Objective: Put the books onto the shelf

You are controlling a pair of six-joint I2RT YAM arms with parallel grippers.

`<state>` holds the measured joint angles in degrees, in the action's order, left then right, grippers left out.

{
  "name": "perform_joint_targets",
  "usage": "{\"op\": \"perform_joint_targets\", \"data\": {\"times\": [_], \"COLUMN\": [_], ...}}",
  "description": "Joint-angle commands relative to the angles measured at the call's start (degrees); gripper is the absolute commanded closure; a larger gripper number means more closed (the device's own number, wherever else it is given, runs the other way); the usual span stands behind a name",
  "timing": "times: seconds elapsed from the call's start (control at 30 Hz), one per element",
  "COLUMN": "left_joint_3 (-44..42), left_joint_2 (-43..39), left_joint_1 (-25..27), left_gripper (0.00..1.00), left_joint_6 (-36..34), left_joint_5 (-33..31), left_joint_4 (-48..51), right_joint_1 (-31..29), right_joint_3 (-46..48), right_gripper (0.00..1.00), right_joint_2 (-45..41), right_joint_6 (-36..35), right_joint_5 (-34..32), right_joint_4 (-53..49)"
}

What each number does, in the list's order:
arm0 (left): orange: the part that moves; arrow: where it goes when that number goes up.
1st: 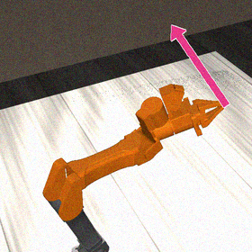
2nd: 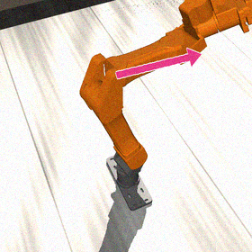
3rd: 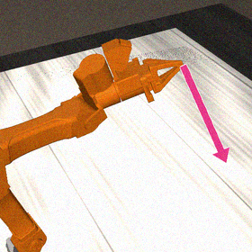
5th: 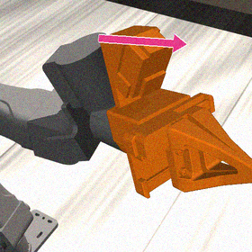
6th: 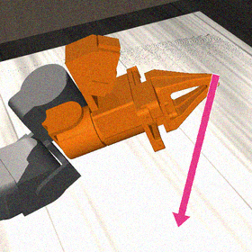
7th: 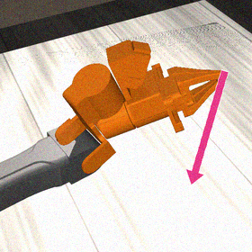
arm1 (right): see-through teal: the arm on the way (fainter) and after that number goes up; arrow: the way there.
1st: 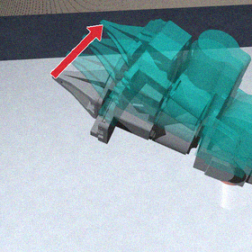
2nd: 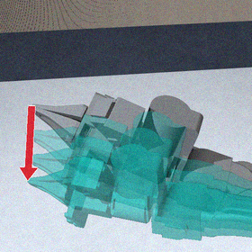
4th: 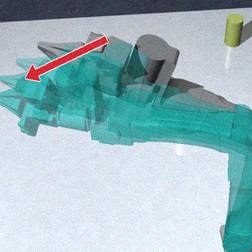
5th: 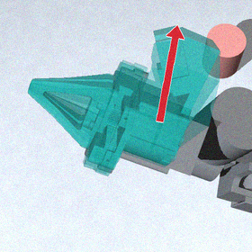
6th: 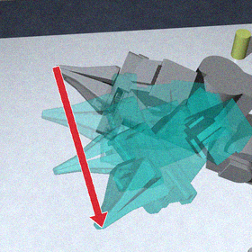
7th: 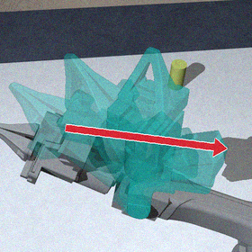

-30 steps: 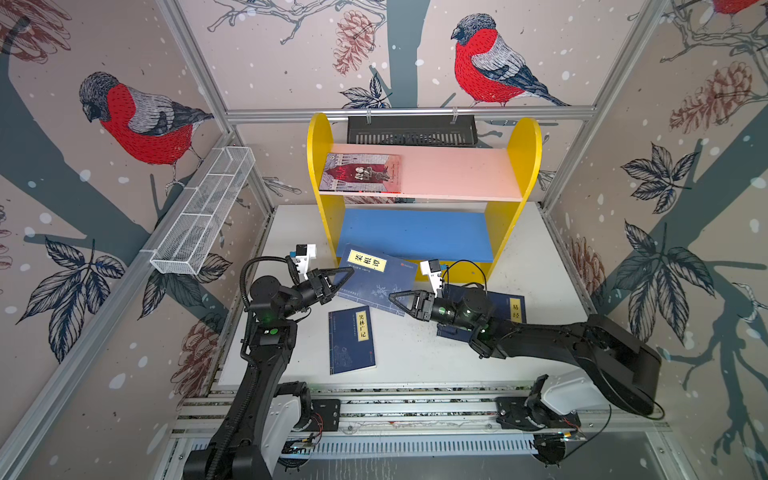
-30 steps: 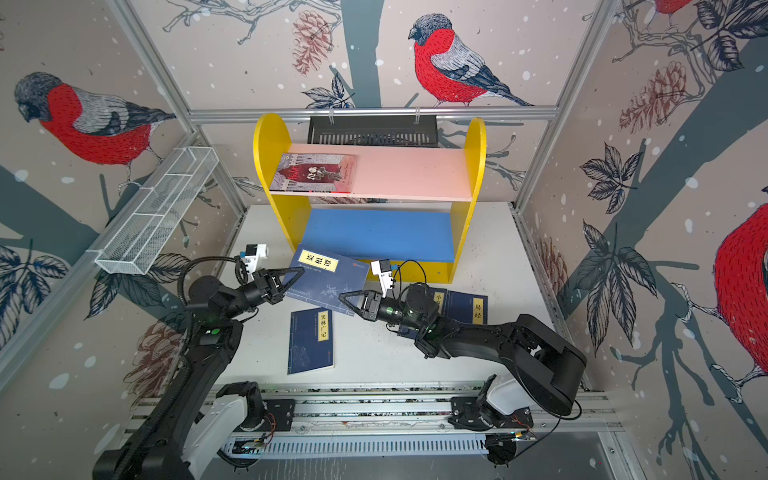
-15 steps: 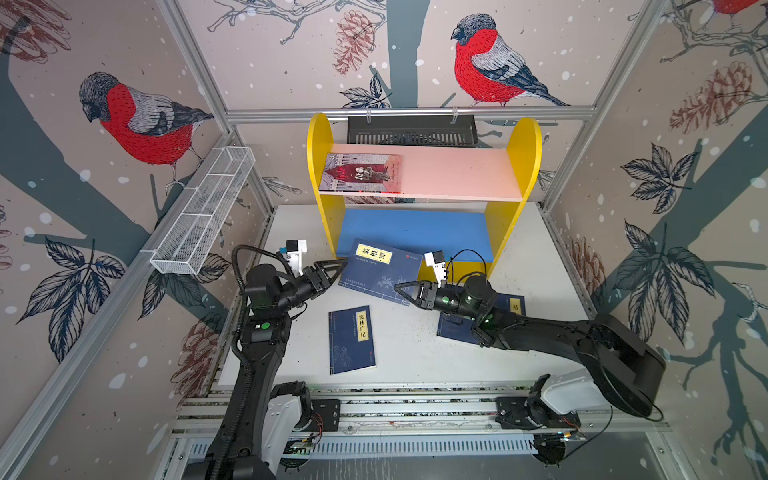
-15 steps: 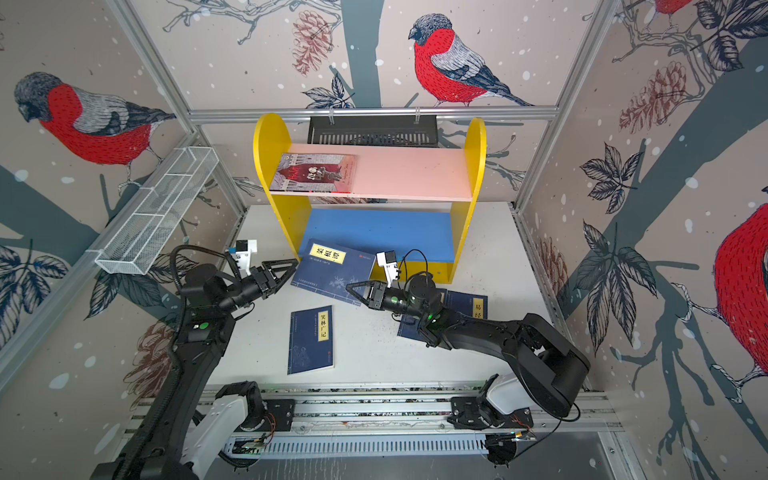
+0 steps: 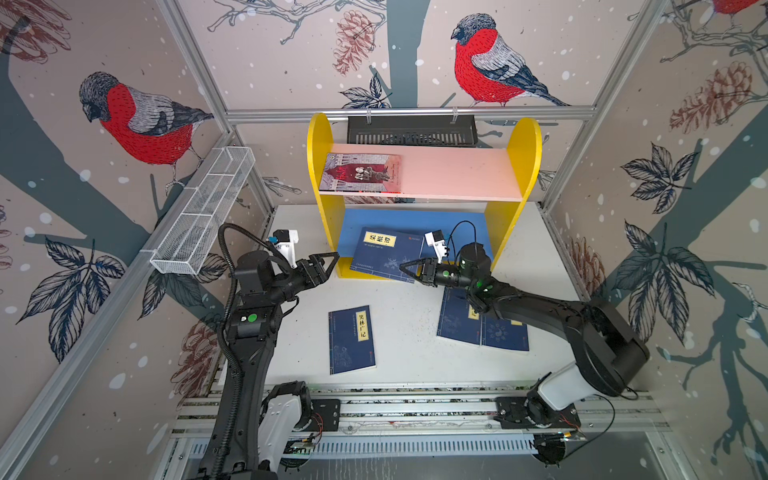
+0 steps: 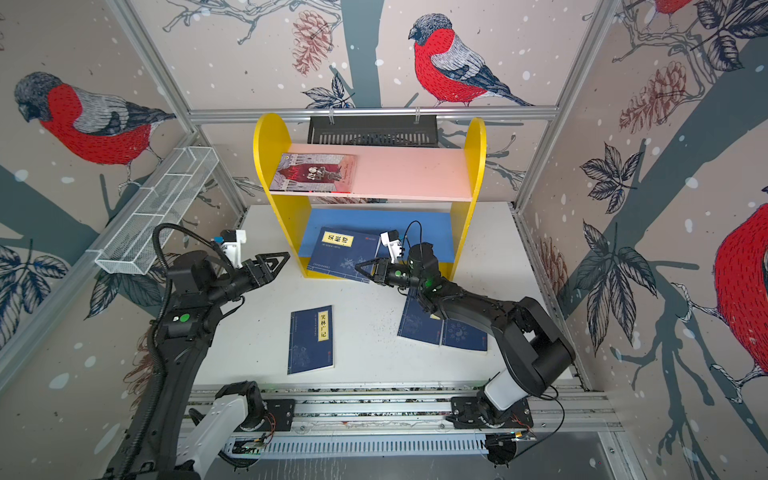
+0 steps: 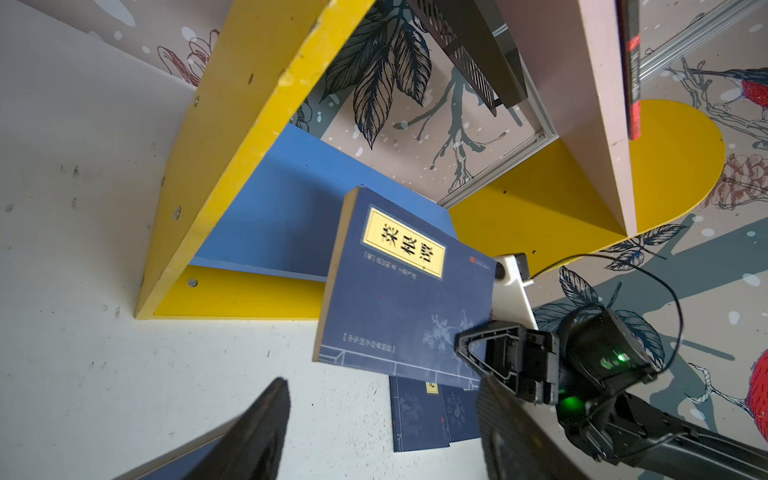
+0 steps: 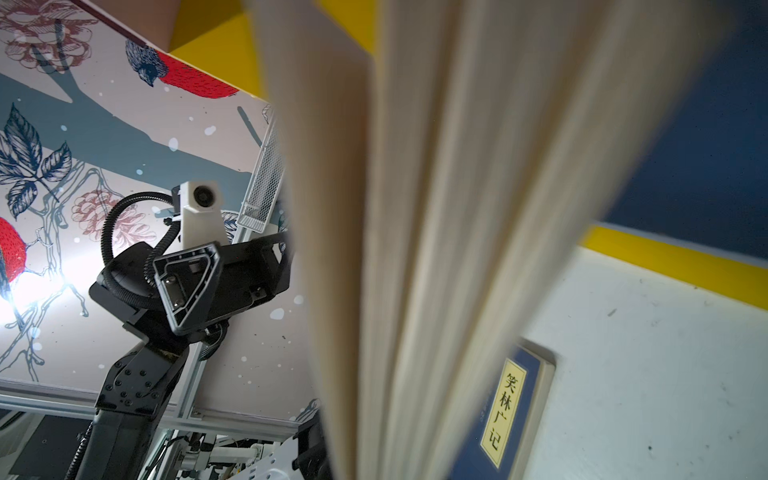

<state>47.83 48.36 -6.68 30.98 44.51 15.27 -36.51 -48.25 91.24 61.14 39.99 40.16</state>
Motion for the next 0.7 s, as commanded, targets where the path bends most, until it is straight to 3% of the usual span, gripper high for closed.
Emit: {"op": "perform_joint_targets", "data": {"times": [0.0,0.3,0.67], "left_joint_3": [0.43,0.42,-0.53], "left_joint_2": [0.15,1.46,1.46], "left_joint_1": [-0.18,-0.18,-0.18], "left_gripper": [0.28,0.28,0.28], "left_joint_6": [-1.42,-0.19,1.58], "left_joint_5": [2.86,5.51,6.55], "left_joint_4": [-0.62,-2.31,-3.53], "right_joint_1": [0.81,1.87,3.2], "right_joint_3": [-3.01,-13.62,-24.5], "right_gripper": [0.99,0.99,0.98], "right_joint_2": [3.45,14.63,21.08], "right_joint_6": [-0.32,2.99,1.15], "right_joint_5": [3.88,6.49,6.32], "right_joint_4": [2.95,3.66,-8.69]}}
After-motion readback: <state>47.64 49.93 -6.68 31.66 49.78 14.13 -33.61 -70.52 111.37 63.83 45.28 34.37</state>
